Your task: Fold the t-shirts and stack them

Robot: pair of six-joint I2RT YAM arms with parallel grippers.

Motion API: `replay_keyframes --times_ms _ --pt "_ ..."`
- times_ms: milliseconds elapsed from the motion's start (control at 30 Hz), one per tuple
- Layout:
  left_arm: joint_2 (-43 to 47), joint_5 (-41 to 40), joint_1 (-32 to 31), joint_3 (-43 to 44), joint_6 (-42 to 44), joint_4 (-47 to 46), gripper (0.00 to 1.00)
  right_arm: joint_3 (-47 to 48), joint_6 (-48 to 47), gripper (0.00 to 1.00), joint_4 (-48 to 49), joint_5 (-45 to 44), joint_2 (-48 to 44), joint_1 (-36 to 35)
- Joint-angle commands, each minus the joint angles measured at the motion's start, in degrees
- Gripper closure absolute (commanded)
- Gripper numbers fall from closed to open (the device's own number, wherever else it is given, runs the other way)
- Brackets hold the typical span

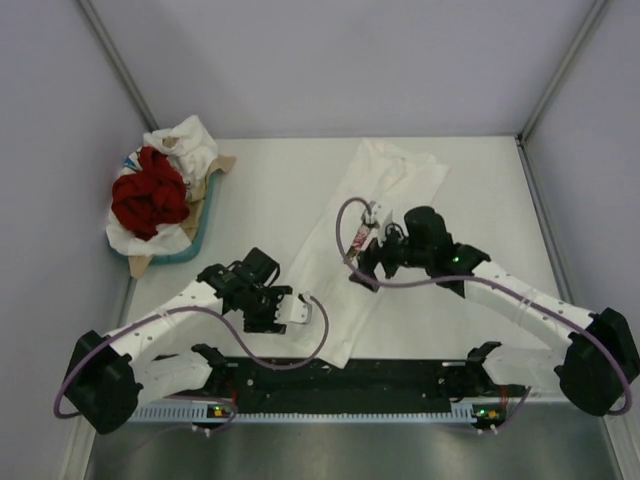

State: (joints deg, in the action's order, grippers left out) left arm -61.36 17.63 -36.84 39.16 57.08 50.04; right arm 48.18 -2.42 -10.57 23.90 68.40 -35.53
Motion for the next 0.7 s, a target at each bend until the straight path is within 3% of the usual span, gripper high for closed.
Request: replay_keyframes --times_ms 0,100,133,267,400,467,567,667 --pt "-0.60 -2.33 -0.34 -4.43 5.32 -3.45 0.37 -8.17 -13.81 0.03 3.36 3.76 -6.60 -11.99" --pt "-1.82 -5.31 -0.25 -6.90 3.92 -7.05 0.36 -14.51 -26.20 0.04 -0.14 16.31 -10.65 -18.24" --pt "-2.79 -5.76 -0.25 -7.07 4.00 -7.50 0.37 -16.26 -27.72 0.04 -0.15 16.35 -11.61 -20.00" --pt "-7.27 -7.34 -0.25 -7.16 2.69 -9.52 0.37 -18.65 -31.85 0.14 -0.16 8.65 -9.70 -26.50" --pt "-10.61 -7.08 -0.25 -6.64 2.16 -9.44 0.41 -17.08 -32.92 0.29 6.51 -3.14 0.21 -35.03" --pt "-11.76 -6.29 -0.25 -5.94 1.98 -8.21 0.48 -14.71 -31.70 0.30 7.31 -3.60 6.27 -37.06" --pt "-11.85 -5.59 -0.25 -4.79 1.37 -5.58 0.67 -13.20 -31.60 0.31 8.89 -4.21 10.16 -37.86" --pt "-9.49 -4.80 -0.25 -4.97 0.93 -4.34 0.77 -13.47 -31.69 0.32 12.41 -4.48 12.80 -38.30"
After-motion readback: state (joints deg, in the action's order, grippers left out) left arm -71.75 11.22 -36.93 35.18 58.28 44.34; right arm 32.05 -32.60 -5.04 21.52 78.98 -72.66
